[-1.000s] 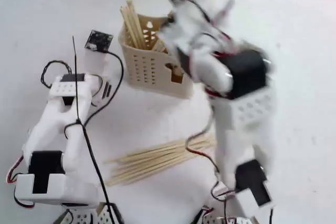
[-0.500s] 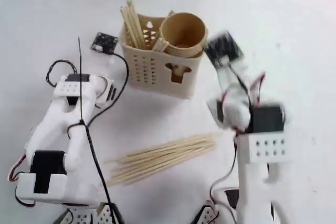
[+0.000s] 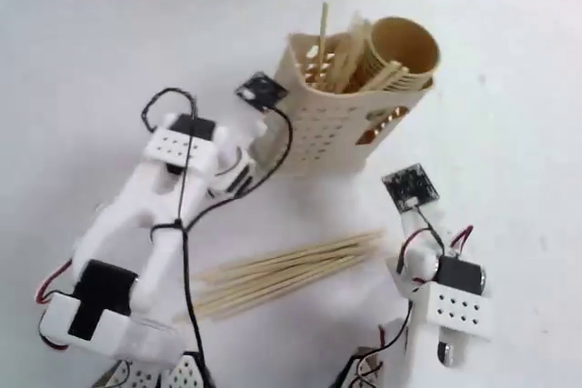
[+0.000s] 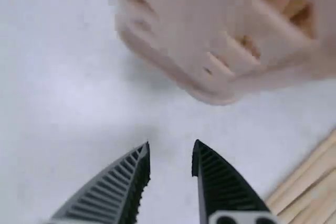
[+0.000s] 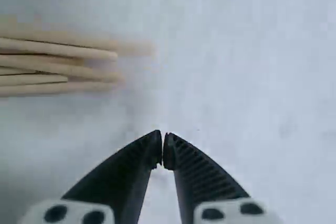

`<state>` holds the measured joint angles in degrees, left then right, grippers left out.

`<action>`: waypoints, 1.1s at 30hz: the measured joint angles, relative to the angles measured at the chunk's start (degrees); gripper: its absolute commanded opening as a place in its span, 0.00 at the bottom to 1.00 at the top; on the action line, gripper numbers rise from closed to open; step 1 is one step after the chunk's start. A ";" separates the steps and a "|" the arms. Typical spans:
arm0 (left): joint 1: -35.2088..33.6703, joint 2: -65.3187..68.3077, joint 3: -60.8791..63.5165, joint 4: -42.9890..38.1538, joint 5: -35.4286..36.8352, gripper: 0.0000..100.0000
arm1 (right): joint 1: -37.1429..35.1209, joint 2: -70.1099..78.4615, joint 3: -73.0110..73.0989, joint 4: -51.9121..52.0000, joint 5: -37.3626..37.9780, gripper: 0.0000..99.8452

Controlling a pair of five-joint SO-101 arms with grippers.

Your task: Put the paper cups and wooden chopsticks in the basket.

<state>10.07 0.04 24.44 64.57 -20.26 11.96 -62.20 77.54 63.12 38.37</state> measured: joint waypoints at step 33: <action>-4.84 -41.05 14.86 22.86 -16.09 0.15 | 5.54 -0.62 7.38 -6.33 0.35 0.02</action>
<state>5.23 -41.01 39.30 87.43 -36.35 17.49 -62.81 84.92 56.79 38.73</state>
